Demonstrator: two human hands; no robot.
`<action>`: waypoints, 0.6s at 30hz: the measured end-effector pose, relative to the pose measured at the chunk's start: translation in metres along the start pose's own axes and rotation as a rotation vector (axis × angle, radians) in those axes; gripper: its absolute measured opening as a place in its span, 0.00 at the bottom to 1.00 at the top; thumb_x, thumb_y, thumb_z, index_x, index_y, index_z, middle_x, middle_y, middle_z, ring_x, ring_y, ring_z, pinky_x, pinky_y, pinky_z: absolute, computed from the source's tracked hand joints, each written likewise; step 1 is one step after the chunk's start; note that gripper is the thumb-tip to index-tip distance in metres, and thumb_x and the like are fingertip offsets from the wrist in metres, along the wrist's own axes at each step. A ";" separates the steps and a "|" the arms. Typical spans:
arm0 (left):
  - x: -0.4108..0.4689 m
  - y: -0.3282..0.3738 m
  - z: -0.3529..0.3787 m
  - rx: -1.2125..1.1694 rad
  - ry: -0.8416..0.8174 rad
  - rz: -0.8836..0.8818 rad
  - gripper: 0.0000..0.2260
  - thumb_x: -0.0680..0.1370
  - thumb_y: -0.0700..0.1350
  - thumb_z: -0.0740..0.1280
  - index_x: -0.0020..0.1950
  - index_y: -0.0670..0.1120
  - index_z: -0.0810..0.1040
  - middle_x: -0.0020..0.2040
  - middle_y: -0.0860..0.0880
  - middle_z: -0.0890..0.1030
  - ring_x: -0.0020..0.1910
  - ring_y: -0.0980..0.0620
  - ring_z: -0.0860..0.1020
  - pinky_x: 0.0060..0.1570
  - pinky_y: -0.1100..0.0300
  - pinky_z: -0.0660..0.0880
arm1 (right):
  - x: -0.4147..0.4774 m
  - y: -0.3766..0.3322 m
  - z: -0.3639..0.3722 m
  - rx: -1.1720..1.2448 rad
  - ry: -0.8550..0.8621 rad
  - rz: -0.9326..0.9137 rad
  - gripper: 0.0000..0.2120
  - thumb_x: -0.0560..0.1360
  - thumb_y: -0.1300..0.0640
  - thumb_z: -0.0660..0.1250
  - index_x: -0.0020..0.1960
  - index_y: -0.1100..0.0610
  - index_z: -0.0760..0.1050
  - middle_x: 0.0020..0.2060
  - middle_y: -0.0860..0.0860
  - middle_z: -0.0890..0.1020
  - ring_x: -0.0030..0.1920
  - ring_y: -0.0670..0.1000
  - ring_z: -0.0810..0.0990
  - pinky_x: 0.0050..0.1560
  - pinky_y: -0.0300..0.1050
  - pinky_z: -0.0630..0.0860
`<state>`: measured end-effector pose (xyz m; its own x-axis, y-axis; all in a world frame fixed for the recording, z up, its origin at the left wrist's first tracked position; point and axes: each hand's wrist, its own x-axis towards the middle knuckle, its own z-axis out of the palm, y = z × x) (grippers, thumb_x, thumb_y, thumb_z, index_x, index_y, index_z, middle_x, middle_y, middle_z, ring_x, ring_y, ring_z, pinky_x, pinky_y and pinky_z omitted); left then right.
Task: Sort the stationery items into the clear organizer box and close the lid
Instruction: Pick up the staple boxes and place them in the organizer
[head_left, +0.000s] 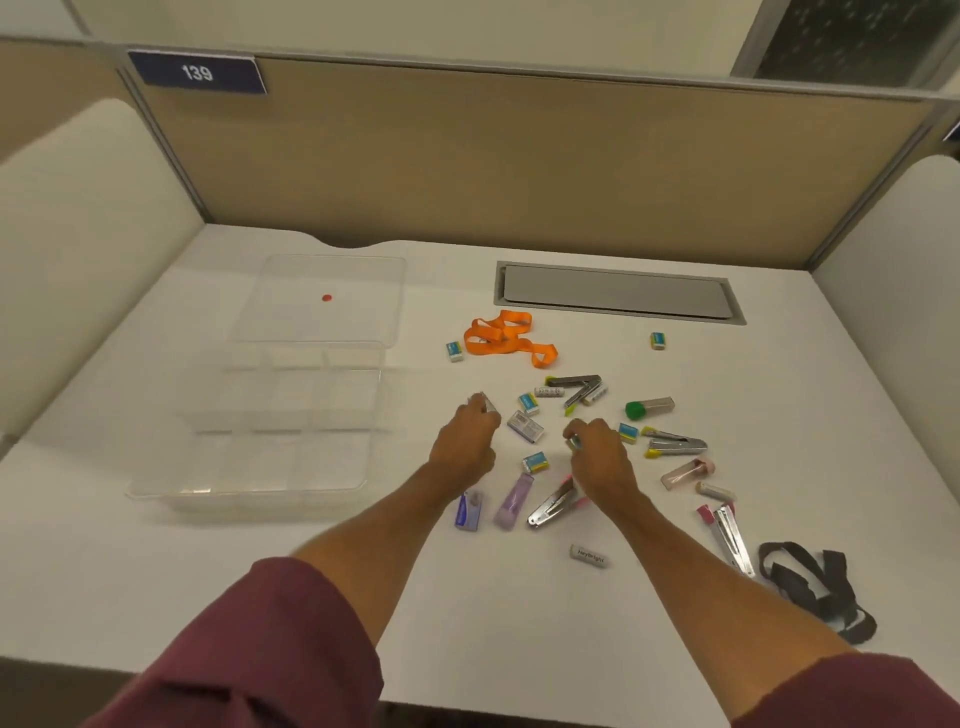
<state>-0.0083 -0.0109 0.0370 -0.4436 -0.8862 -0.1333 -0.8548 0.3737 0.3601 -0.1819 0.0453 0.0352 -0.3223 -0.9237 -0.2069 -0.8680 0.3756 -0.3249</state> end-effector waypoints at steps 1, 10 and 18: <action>-0.002 -0.005 -0.008 -0.009 0.021 -0.013 0.17 0.76 0.38 0.68 0.65 0.41 0.74 0.64 0.44 0.71 0.57 0.46 0.75 0.54 0.55 0.77 | 0.003 -0.012 -0.001 0.025 0.015 -0.028 0.17 0.75 0.70 0.62 0.61 0.55 0.74 0.58 0.58 0.75 0.59 0.57 0.75 0.49 0.47 0.75; -0.039 -0.097 -0.062 -0.025 0.196 -0.150 0.13 0.74 0.35 0.67 0.58 0.40 0.77 0.57 0.43 0.74 0.51 0.44 0.77 0.47 0.53 0.78 | 0.001 -0.151 0.015 0.102 0.026 -0.291 0.14 0.76 0.66 0.64 0.61 0.56 0.74 0.58 0.58 0.76 0.58 0.57 0.75 0.57 0.47 0.75; -0.071 -0.165 -0.061 -0.142 0.146 -0.289 0.13 0.73 0.35 0.69 0.57 0.40 0.77 0.57 0.42 0.74 0.52 0.46 0.76 0.47 0.60 0.73 | -0.019 -0.236 0.059 0.164 -0.016 -0.382 0.13 0.77 0.62 0.65 0.61 0.56 0.73 0.58 0.57 0.76 0.57 0.55 0.76 0.57 0.46 0.75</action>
<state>0.1803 -0.0263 0.0436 -0.1373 -0.9834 -0.1186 -0.8886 0.0694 0.4533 0.0517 -0.0212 0.0620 0.0185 -0.9982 -0.0572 -0.8519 0.0142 -0.5235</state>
